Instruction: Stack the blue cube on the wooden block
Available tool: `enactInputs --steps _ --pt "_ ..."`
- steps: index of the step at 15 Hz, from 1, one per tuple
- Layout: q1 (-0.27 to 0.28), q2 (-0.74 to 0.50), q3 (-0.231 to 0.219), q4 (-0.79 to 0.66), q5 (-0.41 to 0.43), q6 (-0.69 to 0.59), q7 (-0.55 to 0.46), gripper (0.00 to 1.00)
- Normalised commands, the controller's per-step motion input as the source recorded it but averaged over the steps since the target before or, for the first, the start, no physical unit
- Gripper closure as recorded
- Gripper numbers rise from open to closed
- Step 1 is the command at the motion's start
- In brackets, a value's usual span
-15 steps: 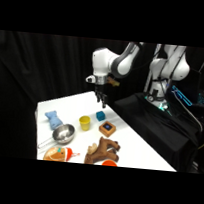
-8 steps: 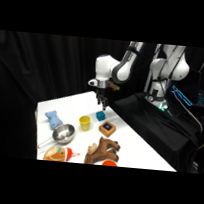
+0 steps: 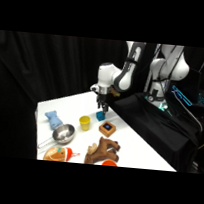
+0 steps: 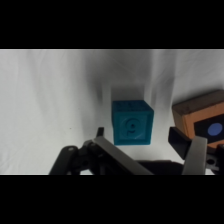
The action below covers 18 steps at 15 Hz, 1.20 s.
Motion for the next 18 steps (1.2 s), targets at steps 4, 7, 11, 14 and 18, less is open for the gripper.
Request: enactInputs --steps 4,7,11,14,18 --pt "-0.142 0.17 0.146 0.01 -0.052 0.35 0.09 0.00" --pt "-0.100 0.15 0.077 0.02 -0.177 0.29 0.16 0.00" --pt "-0.022 0.12 0.018 0.03 -0.214 0.22 0.19 0.00" --pt "0.035 0.08 -0.054 0.04 -0.198 0.17 0.18 0.32" --pt "0.100 0.01 -0.143 0.02 -0.186 0.13 0.17 0.66"
